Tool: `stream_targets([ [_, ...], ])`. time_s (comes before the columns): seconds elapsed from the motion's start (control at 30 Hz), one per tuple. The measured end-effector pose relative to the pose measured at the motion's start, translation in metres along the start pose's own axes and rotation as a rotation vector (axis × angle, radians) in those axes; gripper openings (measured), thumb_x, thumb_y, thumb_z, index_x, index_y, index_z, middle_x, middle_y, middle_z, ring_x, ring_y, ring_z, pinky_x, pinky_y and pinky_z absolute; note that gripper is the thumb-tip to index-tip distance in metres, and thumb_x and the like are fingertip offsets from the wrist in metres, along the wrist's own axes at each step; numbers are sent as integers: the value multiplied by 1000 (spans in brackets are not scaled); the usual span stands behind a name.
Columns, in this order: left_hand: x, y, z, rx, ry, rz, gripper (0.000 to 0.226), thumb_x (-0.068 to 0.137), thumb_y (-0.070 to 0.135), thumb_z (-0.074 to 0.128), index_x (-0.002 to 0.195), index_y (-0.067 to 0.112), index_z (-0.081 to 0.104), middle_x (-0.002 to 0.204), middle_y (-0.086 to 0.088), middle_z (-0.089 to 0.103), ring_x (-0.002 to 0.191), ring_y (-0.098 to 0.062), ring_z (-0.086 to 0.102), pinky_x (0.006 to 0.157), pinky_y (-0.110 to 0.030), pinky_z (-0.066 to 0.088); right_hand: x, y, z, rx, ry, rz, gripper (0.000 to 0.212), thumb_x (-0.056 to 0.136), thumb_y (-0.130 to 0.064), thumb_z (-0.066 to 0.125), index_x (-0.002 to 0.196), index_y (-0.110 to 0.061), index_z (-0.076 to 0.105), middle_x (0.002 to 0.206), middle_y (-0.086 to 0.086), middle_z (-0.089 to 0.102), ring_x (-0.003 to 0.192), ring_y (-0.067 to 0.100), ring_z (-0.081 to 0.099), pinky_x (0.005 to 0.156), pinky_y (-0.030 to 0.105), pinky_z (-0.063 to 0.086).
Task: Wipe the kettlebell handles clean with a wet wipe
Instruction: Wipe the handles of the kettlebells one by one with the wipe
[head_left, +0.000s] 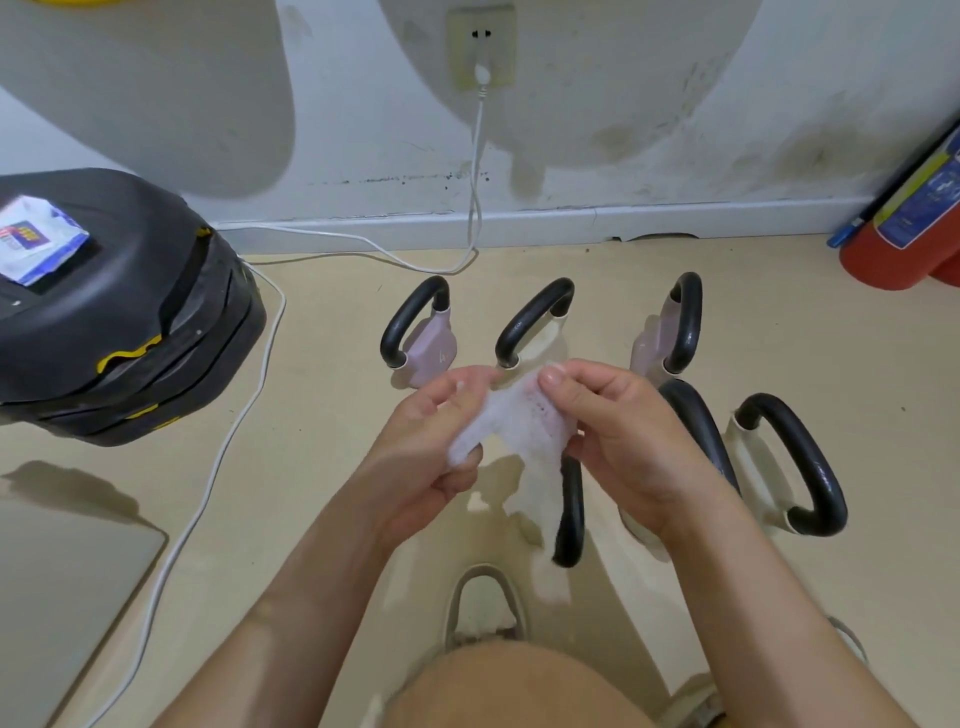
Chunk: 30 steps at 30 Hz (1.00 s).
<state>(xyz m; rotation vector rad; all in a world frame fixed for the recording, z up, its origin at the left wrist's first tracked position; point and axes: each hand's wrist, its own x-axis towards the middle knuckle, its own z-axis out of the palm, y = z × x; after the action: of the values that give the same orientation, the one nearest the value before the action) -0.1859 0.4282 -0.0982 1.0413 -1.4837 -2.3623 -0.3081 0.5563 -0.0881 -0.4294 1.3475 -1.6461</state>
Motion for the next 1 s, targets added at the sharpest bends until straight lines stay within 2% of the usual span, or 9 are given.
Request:
stream_targets([
  [0.07,2,3,-8,96,-152,-5,21,85,29,66,100,16,64,66,-7,34,50,-15,13,42,-21,15,8,-4,0,-67,-7,-15,31,89,-22,61,97,6,69,87,22,67,79,25,60,77,36,47],
  [0.2,15,2,-15,37,-235,-98,22,92,33,58,78,17,62,59,-2,45,44,-7,19,40,-18,14,22,-6,2,32,-87,23,22,81,-24,62,90,-5,72,94,6,71,86,19,65,81,33,52],
  [0.27,23,-3,-12,19,-288,-148,32,99,15,45,75,18,66,60,0,49,44,-6,21,42,-19,14,32,0,2,135,-94,57,25,82,-24,60,95,-4,69,106,4,72,93,16,66,87,36,53],
  [0.33,31,-10,-9,62,-325,-178,40,96,2,39,75,17,69,61,0,49,46,-7,27,44,-17,18,44,7,-1,215,-59,71,26,83,-25,59,98,-4,66,95,4,72,87,14,66,82,32,51],
  [0.43,47,-13,-15,187,-244,-182,35,91,-4,42,84,12,72,64,-2,51,51,-9,36,46,-16,31,58,13,-9,120,24,47,23,83,-25,63,97,-8,70,80,3,65,76,16,54,75,30,37],
  [0.57,73,-10,-27,263,-72,-148,30,83,-10,48,94,10,68,71,-8,63,55,-13,50,52,-18,43,78,11,-20,-261,135,-60,15,88,-6,66,99,-9,74,79,0,68,69,4,58,66,16,43],
  [0.77,119,14,-35,-193,175,59,26,95,-7,43,96,10,63,115,-17,61,83,-27,65,65,-33,57,119,-11,-41,-405,226,-76,9,90,-5,63,89,-12,69,76,5,63,67,10,54,60,23,42],
  [0.9,148,33,-27,-212,244,177,36,93,-11,38,102,16,61,106,-16,52,76,-25,60,54,-26,53,139,-18,-61,-702,207,14,16,86,-17,71,86,-1,69,67,8,63,62,15,57,68,28,52],
  [1.0,168,41,-18,16,322,251,39,94,-5,37,107,20,63,89,-10,53,65,-17,56,53,-21,45,148,-13,-73,-824,192,53,30,86,-30,71,85,0,66,58,-1,51,46,2,45,47,14,41],
])
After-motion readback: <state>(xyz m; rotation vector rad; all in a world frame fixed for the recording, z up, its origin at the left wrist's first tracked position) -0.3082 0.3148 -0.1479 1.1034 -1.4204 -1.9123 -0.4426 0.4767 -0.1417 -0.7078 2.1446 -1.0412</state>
